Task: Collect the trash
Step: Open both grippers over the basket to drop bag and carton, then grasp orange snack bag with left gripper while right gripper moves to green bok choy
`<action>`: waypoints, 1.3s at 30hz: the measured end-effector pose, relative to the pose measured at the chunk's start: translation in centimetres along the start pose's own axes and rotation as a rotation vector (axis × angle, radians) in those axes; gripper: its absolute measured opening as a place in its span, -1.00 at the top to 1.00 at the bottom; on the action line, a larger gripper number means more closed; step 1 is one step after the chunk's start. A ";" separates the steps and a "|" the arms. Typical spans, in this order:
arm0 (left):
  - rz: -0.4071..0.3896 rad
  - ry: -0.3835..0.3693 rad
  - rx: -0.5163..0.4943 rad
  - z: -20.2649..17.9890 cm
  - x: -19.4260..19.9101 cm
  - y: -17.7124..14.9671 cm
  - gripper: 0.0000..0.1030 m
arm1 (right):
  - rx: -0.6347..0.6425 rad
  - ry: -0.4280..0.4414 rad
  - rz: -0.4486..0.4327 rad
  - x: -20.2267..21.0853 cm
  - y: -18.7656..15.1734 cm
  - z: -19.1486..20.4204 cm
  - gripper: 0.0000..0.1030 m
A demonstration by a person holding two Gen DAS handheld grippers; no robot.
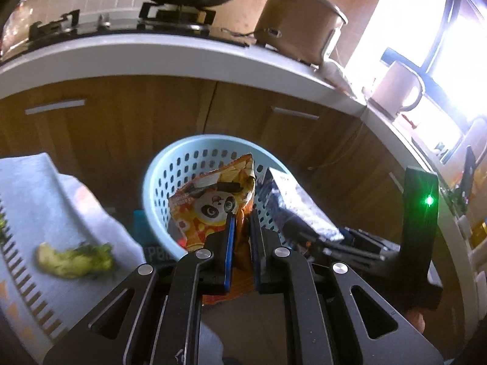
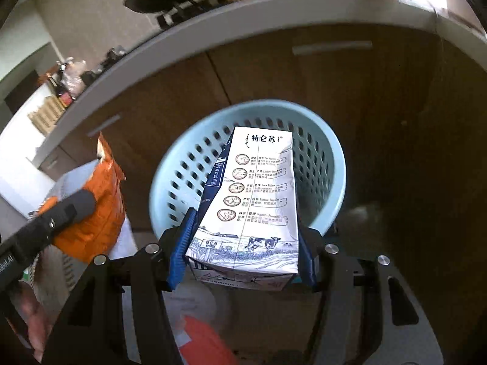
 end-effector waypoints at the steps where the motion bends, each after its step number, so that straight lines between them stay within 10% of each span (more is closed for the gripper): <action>1: 0.006 -0.002 -0.002 -0.3 -0.5 0.1 0.84 | 0.000 -0.007 0.008 -0.3 0.0 -0.3 -0.07; 4: 0.014 -0.012 -0.010 -0.9 -1.4 0.4 0.53 | -0.010 -0.018 0.028 -1.0 0.1 -0.9 -0.08; 7: -0.025 0.004 0.005 -0.2 -0.6 1.0 -0.21 | -0.035 -0.014 0.026 -1.2 0.3 -1.6 -0.27; 14: -0.093 0.021 0.051 2.1 3.5 1.3 -0.22 | -0.037 -0.011 0.009 0.1 0.7 -1.3 -0.27; 23: -0.190 0.061 0.151 6.8 11.3 -0.4 -0.19 | 0.191 0.085 -0.046 2.9 0.6 8.9 -0.27; 39: -0.197 0.394 0.393 22.7 21.1 -9.5 -0.23 | 0.480 0.231 0.032 1.4 -6.1 23.7 -0.27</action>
Point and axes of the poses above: each gripper's, at about its wrist camera, not at the fingertips, and x roughly against the way its jaws point, z to its left, y to its top, the point moved 10 cm from there along -x, roughly the way its jaws point, and after that the axes turned 13 degrees about y, right-handed, at the moved point
